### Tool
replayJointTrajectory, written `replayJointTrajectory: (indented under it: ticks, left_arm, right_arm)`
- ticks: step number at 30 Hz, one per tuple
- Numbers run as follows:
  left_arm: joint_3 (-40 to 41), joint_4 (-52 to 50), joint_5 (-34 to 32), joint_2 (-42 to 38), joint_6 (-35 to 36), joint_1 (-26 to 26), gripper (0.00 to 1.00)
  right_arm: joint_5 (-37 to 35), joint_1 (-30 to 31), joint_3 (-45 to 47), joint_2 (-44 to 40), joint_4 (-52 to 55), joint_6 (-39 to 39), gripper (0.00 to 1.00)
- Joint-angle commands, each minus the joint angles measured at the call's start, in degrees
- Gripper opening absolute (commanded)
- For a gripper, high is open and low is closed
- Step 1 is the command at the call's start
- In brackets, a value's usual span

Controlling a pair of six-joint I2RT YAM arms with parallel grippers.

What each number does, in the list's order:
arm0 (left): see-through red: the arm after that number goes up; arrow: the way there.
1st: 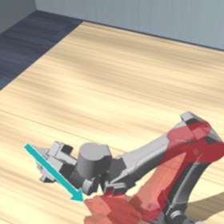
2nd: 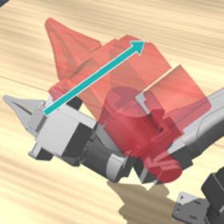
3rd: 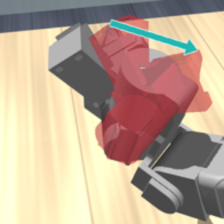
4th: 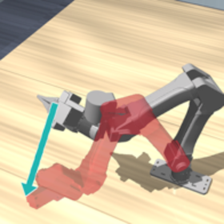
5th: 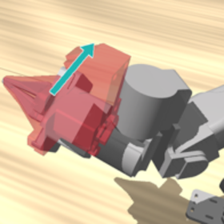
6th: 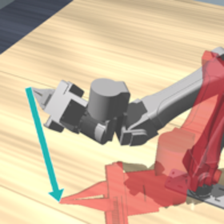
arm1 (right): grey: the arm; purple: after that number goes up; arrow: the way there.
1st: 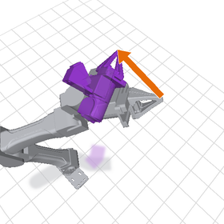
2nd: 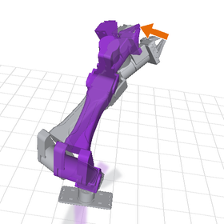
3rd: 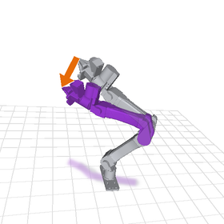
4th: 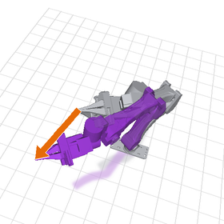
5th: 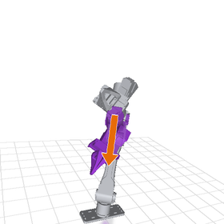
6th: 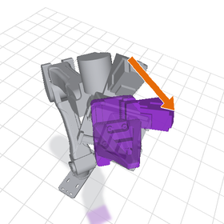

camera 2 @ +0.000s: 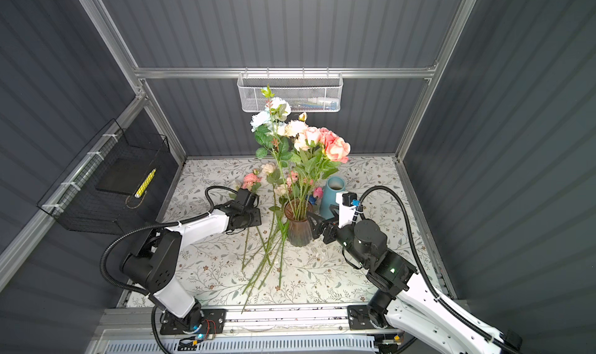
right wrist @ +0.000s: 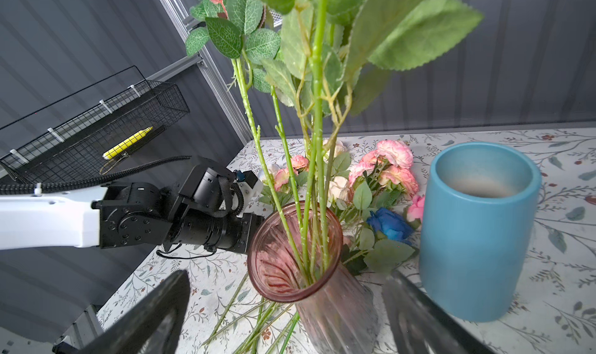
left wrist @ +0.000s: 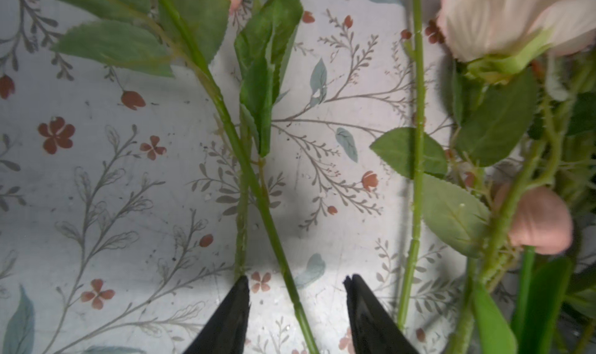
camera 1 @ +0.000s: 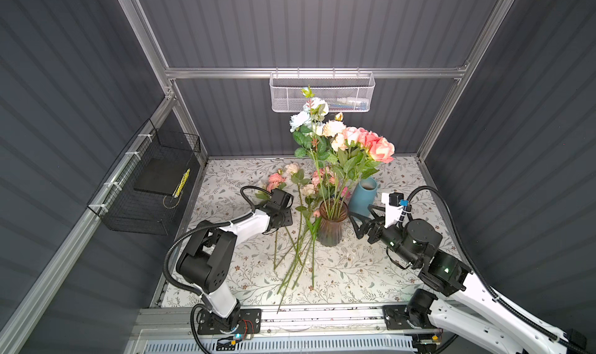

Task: Arrange flowers in a vase
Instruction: Pick up the flower from the center of the table.

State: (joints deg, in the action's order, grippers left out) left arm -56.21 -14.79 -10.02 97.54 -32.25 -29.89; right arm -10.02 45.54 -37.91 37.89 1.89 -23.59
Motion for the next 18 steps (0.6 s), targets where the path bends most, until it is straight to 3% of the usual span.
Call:
replayJointTrajectory:
  ticks: [1,6,12,18]
  left_arm:
    - [-1.48,-1.81,-2.54,2.56,0.23,0.36,0.35]
    - [-1.60,-1.13,-1.94,5.28,0.28,0.36,0.31]
    - [0.24,1.31,-2.84,1.25,-0.05,0.36,0.00]
    - [2.36,3.02,-8.11,-9.98,1.22,0.36,0.00]
  right_arm:
    - [-1.23,0.34,0.39,-0.96,0.66,-0.26,0.95]
    - [-1.15,0.34,0.08,-1.54,0.82,-0.23,0.95]
    - [-1.08,0.30,-0.27,-1.69,1.10,-0.27,0.96]
    - [-0.87,0.29,-0.32,-2.04,0.75,-0.55,0.96]
